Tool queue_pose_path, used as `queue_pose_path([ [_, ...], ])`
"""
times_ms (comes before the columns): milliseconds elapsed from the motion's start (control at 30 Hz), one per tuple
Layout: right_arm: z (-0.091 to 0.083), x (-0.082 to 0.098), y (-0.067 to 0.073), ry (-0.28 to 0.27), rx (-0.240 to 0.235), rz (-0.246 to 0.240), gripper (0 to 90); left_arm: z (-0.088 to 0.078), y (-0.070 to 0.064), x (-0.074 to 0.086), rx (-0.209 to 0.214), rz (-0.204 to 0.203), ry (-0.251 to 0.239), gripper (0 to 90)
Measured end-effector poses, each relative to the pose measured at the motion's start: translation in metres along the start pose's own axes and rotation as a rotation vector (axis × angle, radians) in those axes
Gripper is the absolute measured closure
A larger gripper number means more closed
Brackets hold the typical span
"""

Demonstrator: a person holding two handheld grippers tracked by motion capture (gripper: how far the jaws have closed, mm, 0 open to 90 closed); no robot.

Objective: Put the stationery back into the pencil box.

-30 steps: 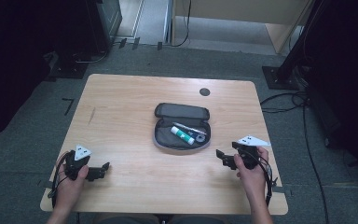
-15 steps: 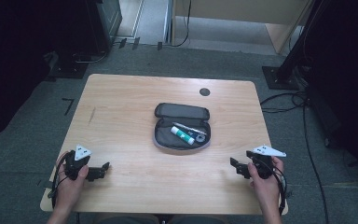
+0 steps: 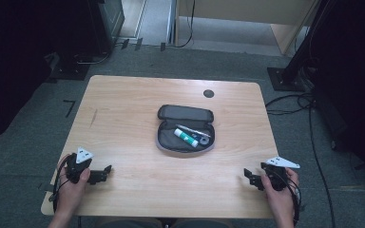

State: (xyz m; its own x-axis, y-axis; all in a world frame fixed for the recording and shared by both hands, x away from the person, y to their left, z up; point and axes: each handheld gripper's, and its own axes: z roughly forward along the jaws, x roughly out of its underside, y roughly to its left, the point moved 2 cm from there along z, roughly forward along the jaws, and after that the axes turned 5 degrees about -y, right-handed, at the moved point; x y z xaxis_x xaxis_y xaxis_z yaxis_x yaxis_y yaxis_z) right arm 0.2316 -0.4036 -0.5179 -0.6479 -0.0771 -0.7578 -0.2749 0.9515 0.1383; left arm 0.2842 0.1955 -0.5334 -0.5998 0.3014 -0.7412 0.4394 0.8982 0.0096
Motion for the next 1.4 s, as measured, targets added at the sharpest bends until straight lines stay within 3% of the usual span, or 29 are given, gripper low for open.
queue_pose_path([
  [267, 0.001, 0.014, -0.004, 0.045, 0.036, -0.029, 18.7, 0.0, 0.0, 0.0, 0.0, 0.001, 0.0, 0.0],
  [433, 0.002, 0.016, -0.001, 0.025, 0.046, -0.029, 17.4, 0.0, 0.0, 0.0, -0.001, 0.0, 0.0, 0.0],
  [633, 0.005, 0.021, 0.005, -0.003, 0.086, -0.07, 13.2, 0.0, 0.0, 0.0, -0.001, 0.0, 0.0, 0.0],
  [833, 0.008, 0.023, 0.005, -0.008, 0.117, -0.046, 2.1, 0.0, 0.0, 0.0, -0.001, 0.001, 0.0, 0.0],
  [1400, 0.009, 0.023, 0.005, -0.001, 0.133, -0.036, 0.0, 0.0, 0.0, 0.0, -0.001, 0.0, 0.0, 0.0],
])
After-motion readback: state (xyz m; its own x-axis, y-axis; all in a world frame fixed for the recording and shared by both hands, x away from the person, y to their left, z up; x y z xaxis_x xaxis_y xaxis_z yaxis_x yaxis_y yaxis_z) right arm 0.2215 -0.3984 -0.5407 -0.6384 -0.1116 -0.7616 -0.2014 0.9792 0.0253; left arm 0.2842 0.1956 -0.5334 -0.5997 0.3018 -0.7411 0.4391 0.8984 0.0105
